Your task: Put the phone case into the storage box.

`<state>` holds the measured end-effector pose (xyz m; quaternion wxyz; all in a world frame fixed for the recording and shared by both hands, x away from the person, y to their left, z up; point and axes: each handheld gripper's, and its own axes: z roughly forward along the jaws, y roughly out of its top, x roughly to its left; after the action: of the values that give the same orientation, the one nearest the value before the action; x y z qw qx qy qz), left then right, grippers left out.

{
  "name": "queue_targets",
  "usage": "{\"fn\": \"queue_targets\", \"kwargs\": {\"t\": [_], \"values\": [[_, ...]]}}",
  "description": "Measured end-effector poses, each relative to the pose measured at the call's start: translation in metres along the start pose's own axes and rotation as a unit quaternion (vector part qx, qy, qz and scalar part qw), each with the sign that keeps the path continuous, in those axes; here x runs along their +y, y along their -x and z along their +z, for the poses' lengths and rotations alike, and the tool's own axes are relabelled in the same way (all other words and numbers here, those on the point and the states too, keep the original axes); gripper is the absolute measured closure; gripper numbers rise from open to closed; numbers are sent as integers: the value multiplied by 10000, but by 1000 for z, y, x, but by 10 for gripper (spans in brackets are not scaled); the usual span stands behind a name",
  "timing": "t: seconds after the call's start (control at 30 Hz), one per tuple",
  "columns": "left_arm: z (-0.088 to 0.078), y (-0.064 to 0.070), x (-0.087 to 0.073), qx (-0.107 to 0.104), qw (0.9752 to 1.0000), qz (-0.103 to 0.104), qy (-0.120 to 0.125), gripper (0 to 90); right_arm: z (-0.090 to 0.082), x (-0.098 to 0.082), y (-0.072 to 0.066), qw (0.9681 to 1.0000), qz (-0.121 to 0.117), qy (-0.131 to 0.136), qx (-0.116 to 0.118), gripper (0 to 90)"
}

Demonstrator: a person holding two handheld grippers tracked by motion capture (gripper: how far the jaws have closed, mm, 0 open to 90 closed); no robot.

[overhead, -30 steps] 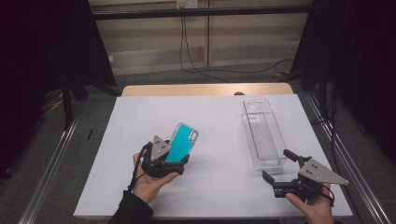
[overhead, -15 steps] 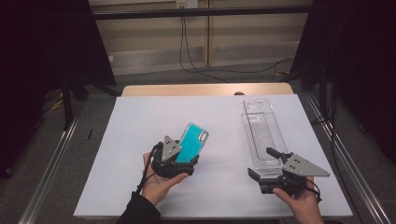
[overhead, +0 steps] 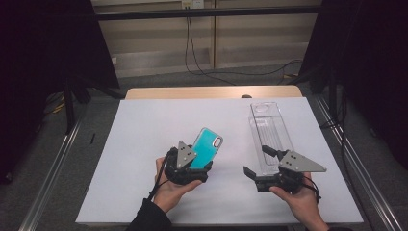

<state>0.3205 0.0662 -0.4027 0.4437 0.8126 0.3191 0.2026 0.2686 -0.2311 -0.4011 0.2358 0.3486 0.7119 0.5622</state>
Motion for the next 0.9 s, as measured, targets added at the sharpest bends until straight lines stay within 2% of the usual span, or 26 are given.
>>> {"fn": "queue_targets", "kwargs": {"t": [0.07,0.27,0.43,0.53,0.63,0.8,0.9], "values": [[3,1,1,34,10000,-54,-30,170,2,5,0,10000,67,-19,37,79],[9,2,8,109,9999,42,29,170,7,26,3,9999,98,-54,6,72],[18,4,11,211,9997,85,43,170,21,24,6,9991,351,-233,-65,27],[24,5,11,265,9996,98,59,170,27,23,7,9991,273,-320,-89,26],[28,7,13,351,9993,129,97,170,31,24,9,9990,299,-310,-136,15],[32,8,12,409,9989,59,206,170,41,27,13,9976,511,-460,-21,0],[34,12,9,459,9987,57,227,170,47,28,15,9973,497,-534,37,5]]}}
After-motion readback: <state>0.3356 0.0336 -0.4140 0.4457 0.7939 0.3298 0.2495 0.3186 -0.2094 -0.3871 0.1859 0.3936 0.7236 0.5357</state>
